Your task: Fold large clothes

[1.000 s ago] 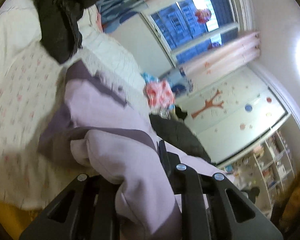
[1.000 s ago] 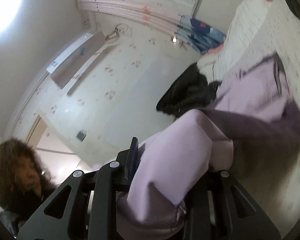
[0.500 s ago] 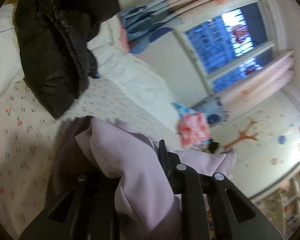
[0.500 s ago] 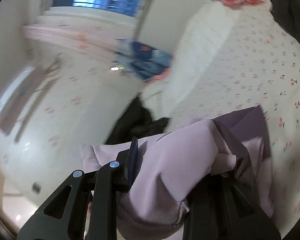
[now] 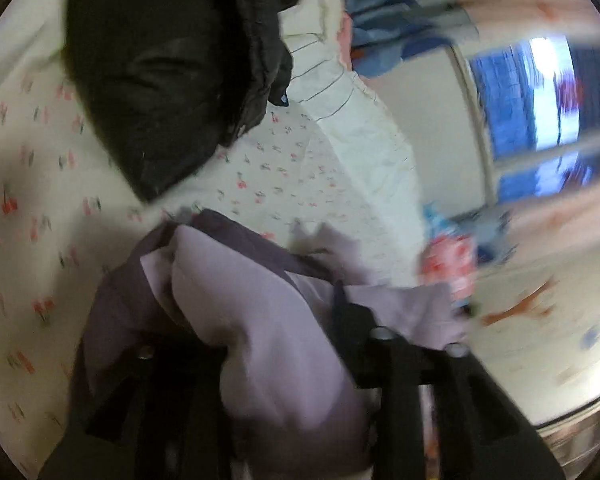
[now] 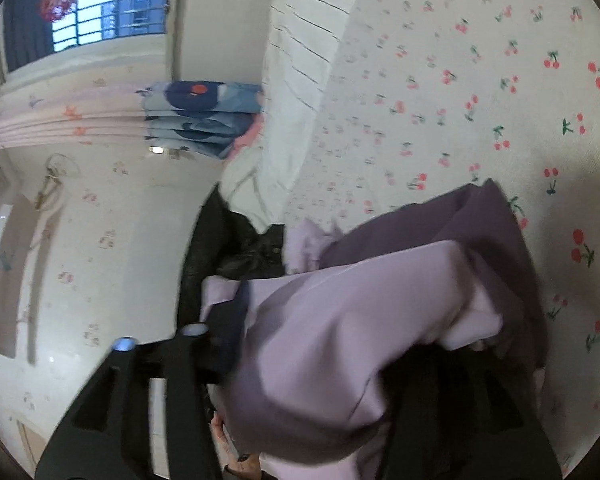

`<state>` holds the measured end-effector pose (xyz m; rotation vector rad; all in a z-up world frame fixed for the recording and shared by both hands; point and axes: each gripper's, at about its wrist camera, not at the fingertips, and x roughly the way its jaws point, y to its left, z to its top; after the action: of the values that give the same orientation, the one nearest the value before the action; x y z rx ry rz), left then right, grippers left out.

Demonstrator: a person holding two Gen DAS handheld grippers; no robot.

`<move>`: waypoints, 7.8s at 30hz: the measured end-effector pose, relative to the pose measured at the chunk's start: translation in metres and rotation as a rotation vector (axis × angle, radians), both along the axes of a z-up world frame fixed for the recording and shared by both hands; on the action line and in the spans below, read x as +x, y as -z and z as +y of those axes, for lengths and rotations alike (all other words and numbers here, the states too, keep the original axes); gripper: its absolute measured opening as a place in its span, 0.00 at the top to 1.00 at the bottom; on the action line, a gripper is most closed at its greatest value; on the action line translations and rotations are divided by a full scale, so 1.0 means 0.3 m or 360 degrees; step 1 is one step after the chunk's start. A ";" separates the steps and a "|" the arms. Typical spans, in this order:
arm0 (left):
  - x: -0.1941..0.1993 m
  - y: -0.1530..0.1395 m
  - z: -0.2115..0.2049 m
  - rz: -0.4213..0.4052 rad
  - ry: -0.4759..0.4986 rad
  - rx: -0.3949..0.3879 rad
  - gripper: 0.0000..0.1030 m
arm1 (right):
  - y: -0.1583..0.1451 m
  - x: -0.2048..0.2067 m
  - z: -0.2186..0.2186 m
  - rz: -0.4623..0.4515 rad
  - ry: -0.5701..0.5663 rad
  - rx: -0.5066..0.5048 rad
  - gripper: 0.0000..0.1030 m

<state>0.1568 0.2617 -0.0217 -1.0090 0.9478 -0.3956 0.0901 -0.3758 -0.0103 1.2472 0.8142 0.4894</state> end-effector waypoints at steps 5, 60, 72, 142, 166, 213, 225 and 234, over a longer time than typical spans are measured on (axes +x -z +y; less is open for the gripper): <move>-0.050 -0.127 0.105 0.0023 -0.0143 -0.0393 0.35 | -0.141 -0.075 -0.023 -0.0146 0.0230 0.0031 0.07; -0.198 -0.032 -0.535 -0.0404 0.0232 0.1792 0.06 | 0.043 -0.193 0.450 -0.0254 0.0006 -0.1942 0.06; -0.262 -0.054 -0.501 -0.0469 0.0190 0.1778 0.06 | 0.032 0.032 0.639 -0.0129 -0.0206 -0.1934 0.06; -0.617 -0.206 -0.355 -0.0225 0.0313 0.0643 0.57 | -0.342 -0.822 0.130 -0.0471 0.0126 -0.0773 0.78; -0.984 -0.242 -0.355 -0.0303 0.0054 0.1120 0.35 | -0.226 -1.463 -0.197 0.0021 0.0786 -0.1269 0.45; -0.953 -0.141 -0.792 -0.0551 0.0343 0.1807 0.19 | -0.139 -1.011 0.232 -0.0143 0.0030 -0.1934 0.06; -1.046 -0.177 -0.748 -0.0546 0.0403 0.1716 0.19 | -0.204 -0.941 0.499 -0.0284 -0.0112 -0.2030 0.06; -1.045 -0.146 -0.701 -0.0495 0.0408 0.1784 0.19 | -0.056 -0.689 0.686 -0.0110 -0.0325 -0.2156 0.06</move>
<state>-0.1566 0.0513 0.0222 0.1928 0.8265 -0.1638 -0.1165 -0.1699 0.0064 -0.1035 0.9385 0.0540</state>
